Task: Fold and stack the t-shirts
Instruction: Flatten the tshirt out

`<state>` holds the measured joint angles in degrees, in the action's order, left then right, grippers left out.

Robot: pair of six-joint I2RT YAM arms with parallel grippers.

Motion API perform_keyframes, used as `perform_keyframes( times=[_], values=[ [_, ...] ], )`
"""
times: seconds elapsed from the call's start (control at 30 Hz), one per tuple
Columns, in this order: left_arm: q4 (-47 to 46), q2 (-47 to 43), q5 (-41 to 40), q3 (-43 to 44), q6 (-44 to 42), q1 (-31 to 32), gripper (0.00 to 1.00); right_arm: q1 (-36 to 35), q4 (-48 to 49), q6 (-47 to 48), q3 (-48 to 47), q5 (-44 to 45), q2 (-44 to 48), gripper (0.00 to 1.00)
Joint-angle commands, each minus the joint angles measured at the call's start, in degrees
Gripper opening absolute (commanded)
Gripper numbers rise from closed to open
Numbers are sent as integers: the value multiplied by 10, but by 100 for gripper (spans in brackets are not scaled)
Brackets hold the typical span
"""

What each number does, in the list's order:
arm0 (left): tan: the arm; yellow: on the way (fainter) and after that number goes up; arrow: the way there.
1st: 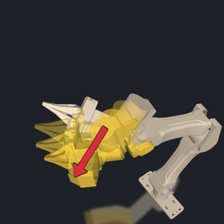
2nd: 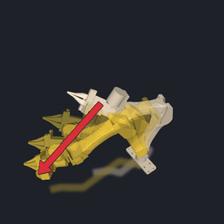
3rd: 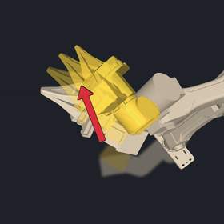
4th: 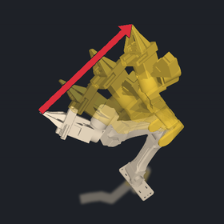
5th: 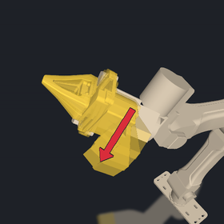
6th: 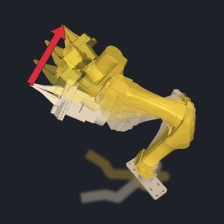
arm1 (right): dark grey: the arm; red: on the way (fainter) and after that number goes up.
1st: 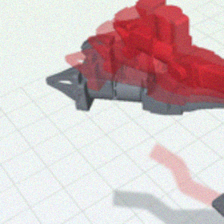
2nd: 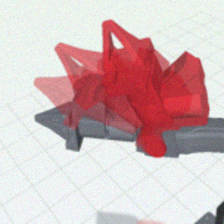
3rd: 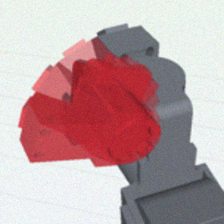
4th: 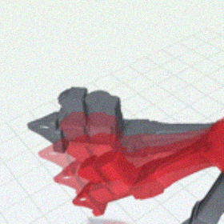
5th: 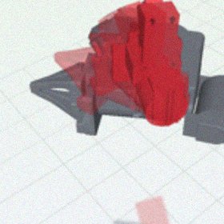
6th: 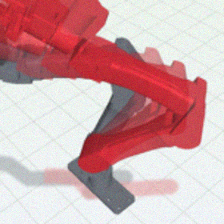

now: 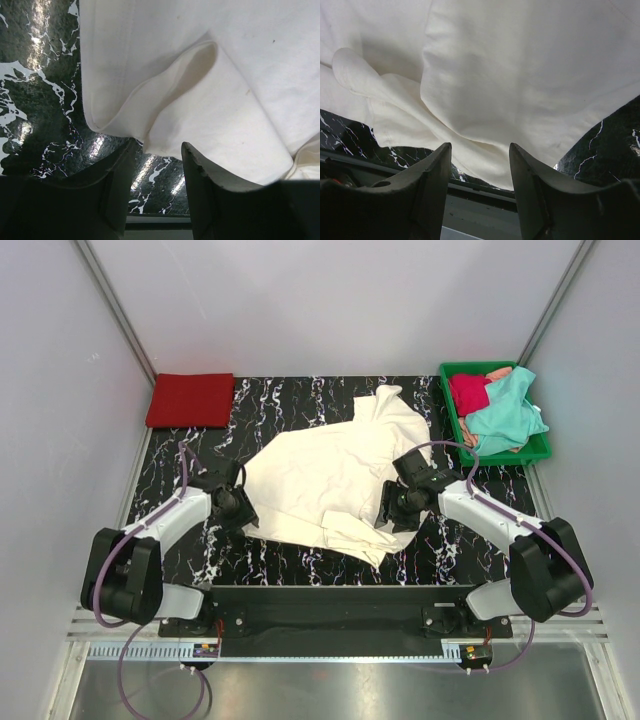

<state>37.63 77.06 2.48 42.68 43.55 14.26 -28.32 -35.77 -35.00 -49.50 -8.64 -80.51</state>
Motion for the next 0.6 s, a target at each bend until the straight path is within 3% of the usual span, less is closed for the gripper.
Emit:
perform_keyframes(
  times=[0.0, 0.33, 0.57],
  values=[
    [-13, 11, -19, 10, -3, 2, 47, 0, 8, -2, -1, 2, 19, 57],
    [-33, 28, -14, 16, -10, 3, 37, 0, 11, -9, 12, 0, 18, 57],
    [-22, 23, -7, 26, -9, 9, 42, 0, 14, -14, 23, -5, 18, 57]
  ],
)
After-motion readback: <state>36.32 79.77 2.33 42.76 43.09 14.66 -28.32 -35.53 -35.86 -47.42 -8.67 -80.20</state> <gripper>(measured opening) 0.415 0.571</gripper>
